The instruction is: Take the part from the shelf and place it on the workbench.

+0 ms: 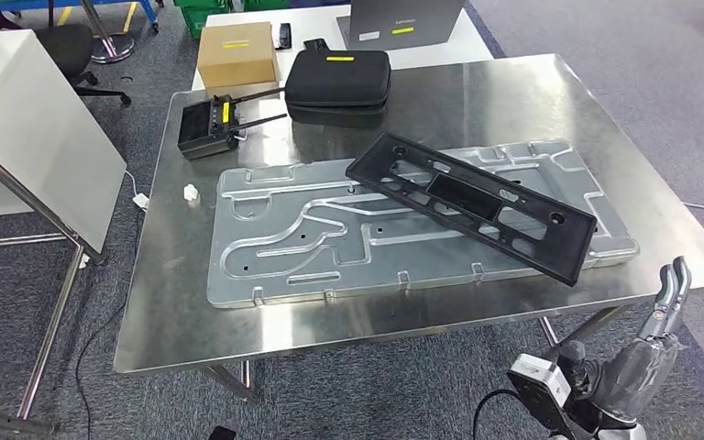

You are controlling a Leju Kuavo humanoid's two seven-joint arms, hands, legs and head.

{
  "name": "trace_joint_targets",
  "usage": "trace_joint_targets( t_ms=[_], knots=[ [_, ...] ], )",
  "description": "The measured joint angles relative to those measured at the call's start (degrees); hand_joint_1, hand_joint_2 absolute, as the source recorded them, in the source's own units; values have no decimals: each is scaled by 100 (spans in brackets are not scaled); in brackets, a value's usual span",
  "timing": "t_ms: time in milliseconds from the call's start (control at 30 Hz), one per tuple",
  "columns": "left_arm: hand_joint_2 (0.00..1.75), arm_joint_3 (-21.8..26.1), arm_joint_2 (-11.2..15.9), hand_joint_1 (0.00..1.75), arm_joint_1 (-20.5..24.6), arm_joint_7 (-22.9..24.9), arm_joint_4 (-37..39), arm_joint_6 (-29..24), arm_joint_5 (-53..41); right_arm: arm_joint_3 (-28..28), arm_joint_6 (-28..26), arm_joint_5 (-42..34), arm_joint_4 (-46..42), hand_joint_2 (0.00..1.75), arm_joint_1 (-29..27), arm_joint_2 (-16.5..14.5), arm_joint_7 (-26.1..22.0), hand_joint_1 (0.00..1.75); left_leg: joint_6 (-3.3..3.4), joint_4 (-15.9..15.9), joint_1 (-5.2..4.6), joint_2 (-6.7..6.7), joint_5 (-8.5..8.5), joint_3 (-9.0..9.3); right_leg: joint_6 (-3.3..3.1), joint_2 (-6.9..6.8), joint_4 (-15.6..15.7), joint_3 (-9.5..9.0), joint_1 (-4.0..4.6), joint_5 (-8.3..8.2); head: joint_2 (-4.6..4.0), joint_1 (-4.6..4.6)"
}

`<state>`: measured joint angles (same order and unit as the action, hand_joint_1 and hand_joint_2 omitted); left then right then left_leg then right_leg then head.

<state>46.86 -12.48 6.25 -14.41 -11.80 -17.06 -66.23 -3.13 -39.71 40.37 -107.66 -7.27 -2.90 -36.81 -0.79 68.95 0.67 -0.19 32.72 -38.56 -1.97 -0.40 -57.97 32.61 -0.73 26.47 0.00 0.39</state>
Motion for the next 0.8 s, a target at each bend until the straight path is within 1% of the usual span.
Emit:
trace_joint_targets(
  t_ms=[33,67,100,133,167,200,233,267,300,333,367,400,433,467,500,533,567,600,633,667,700,733,767,800],
  knots=[
    [0,1,4,0,-2,0,0,-1,0,-9,0,-26,7,0,-15,-16,11,0,-11,323,2,0,168,-83,-4,-5,-15,60,10,-32,0,0],
    [0,3,8,0,-5,0,0,-1,0,-15,0,-49,15,0,-26,-27,21,0,-16,474,2,0,229,-80,-2,-9,-35,119,16,-60,0,0],
    [0,4,11,0,-7,0,0,-1,0,-18,0,-73,24,0,-33,-35,34,0,-12,400,2,0,188,38,4,-10,-60,175,19,-85,0,-1],
    [0,4,15,0,-8,0,0,-1,0,-21,0,-92,34,0,-38,-40,44,0,0,99,2,1,68,273,15,-8,-86,225,20,-107,0,-1],
    [0,5,19,0,-5,1,0,-2,1,-23,0,-111,44,0,-41,-46,52,0,23,-333,0,0,-57,570,31,-7,-114,262,20,-127,0,-2],
    [0,5,25,0,2,1,0,-2,3,-25,0,-138,54,0,-44,-51,60,0,54,-727,-14,0,-152,817,53,-6,-139,289,29,-145,0,-1],
    [0,7,30,0,7,-1,0,-6,5,-27,0,-167,63,0,-46,-55,63,0,88,-1004,-29,-2,-210,980,80,-6,-155,304,34,-164,0,1],
    [0,9,34,0,10,-2,0,-10,8,-30,0,-199,74,0,-48,-60,64,0,122,-1136,-45,-5,-228,1043,113,-8,-163,311,37,-186,0,3],
    [0,11,37,0,7,-2,0,-14,10,-33,0,-231,85,0,-53,-64,66,0,153,-1151,-62,-6,-248,1030,149,-9,-156,314,38,-214,0,4],
    [0,15,36,0,-3,-2,1,-18,13,-37,0,-252,95,0,-59,-68,67,0,186,-1165,-55,-6,-292,1015,187,-8,-143,318,38,-245,0,7],
    [0,18,37,0,-12,0,1,-21,16,-39,-1,-267,104,0,-69,-71,68,0,219,-1184,-42,5,-345,1002,221,1,-153,333,33,-237,0,5],
    [0,21,38,0,-17,1,1,-27,18,-39,-1,-277,111,0,-80,-73,70,0,260,-1205,-27,17,-402,977,249,11,-219,369,29,-150,0,10],
    [0,24,40,0,-18,2,1,-33,20,-39,-2,-284,117,0,-90,-73,73,0,299,-1226,-11,31,-464,939,274,21,-391,440,22,33,0,15],
    [0,26,42,0,-17,1,1,-38,19,-39,-2,-289,127,0,-99,-73,76,0,326,-1230,-7,45,-512,890,295,29,-676,540,5,291,0,19],
    [0,29,42,0,-18,1,1,-42,20,-39,-2,-293,139,0,-108,-73,83,0,345,-1227,-8,50,-553,827,318,30,-1040,653,-4,557,0,24],
    [0,34,42,0,-26,1,2,-43,22,-39,-2,-296,155,0,-119,-73,89,0,347,-1219,-10,54,-590,767,341,30,-1384,740,-14,748,0,23],
    [0,41,42,0,-37,1,2,-43,25,-39,-2,-301,172,0,-132,-73,97,0,339,-1209,-9,57,-623,711,359,30,-1597,760,-24,825,0,23],
    [0,48,41,0,-48,1,2,-43,29,-39,-2,-304,189,0,-143,-73,107,0,327,-1194,-8,59,-649,659,371,29,-1603,675,-36,788,0,22],
    [0,54,39,0,-56,0,2,-43,34,-39,-2,-305,202,0,-150,-73,115,0,312,-1173,-4,59,-670,612,375,28,-1372,476,-49,663,0,22],
    [0,57,38,0,-59,-2,1,-43,38,-39,-2,-306,211,0,-152,-73,124,0,294,-1145,-1,58,-685,573,370,27,-972,194,-61,522,0,23],
    [0,60,36,0,-60,-4,1,-43,45,-39,-2,-306,217,0,-151,-73,134,0,272,-1118,-4,57,-698,537,356,29,-572,-71,-60,434,0,22],
    [0,62,35,0,-59,-7,1,-43,51,-39,-3,-306,220,0,-158,-73,141,0,245,-1098,-7,54,-713,515,332,34,-279,-250,-48,361,0,22],
    [0,65,35,0,-59,-11,0,-43,57,-39,-3,-306,223,0,-166,-73,148,0,213,-1083,-11,52,-731,501,305,39,-112,-336,-31,343,0,22],
    [0,70,34,0,-57,-14,1,-44,62,-38,-4,-310,228,0,-174,-73,155,0,174,-1082,-12,50,-756,490,272,45,-84,-329,-10,342,0,20]
  ],
)
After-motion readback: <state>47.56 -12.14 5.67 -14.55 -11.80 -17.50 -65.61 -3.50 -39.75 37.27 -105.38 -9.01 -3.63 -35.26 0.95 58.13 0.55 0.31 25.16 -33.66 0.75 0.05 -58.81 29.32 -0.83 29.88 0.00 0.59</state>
